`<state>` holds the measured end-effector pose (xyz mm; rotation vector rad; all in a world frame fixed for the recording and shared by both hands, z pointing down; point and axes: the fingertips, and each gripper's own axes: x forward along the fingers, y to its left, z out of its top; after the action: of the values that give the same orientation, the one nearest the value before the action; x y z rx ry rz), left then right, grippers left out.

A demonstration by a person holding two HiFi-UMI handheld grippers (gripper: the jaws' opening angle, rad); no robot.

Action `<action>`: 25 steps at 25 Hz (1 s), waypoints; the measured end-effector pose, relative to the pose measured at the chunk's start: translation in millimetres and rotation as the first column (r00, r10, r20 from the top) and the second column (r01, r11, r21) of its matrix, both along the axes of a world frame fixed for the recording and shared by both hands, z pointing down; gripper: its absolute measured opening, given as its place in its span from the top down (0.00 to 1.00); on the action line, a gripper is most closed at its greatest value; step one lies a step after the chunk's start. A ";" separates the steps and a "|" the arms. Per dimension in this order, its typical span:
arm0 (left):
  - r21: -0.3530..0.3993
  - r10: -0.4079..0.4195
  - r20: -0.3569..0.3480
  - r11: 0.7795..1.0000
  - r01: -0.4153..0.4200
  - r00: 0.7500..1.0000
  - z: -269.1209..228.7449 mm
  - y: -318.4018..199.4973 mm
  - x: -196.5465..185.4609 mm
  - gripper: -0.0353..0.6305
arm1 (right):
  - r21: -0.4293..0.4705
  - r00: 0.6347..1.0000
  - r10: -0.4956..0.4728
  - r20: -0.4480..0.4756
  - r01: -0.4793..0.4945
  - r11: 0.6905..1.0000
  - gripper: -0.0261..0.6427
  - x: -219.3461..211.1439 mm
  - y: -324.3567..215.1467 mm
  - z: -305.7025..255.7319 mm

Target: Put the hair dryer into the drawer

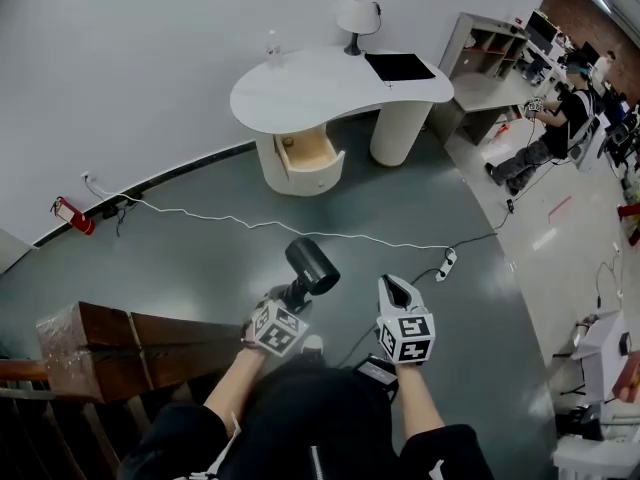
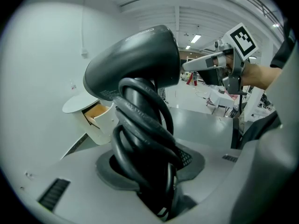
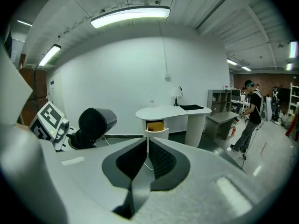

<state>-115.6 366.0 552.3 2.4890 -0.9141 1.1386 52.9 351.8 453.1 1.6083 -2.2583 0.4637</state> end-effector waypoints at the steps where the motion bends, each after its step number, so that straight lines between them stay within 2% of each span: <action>1: -0.003 0.000 -0.001 1.000 0.000 1.000 0.9 -3.6 -2.1 0.68 | -0.003 1.000 -0.005 -0.002 0.005 1.000 0.95 -2.6 -4.2 1.0; 11: -0.023 -0.006 -0.007 1.000 0.005 1.000 5.5 -40.5 -17.2 0.68 | -0.016 1.000 -0.015 -0.011 0.015 1.000 0.95 -16.1 -39.1 2.5; 25: -0.040 -0.009 -0.005 0.999 0.009 1.000 11.3 -71.2 -13.3 0.68 | -0.039 1.000 -0.025 0.004 0.025 0.999 0.95 -16.7 -72.8 13.9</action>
<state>-128.9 294.7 563.6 2.4528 -0.8917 1.1352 36.3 279.1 466.9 1.5598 -2.2553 0.5012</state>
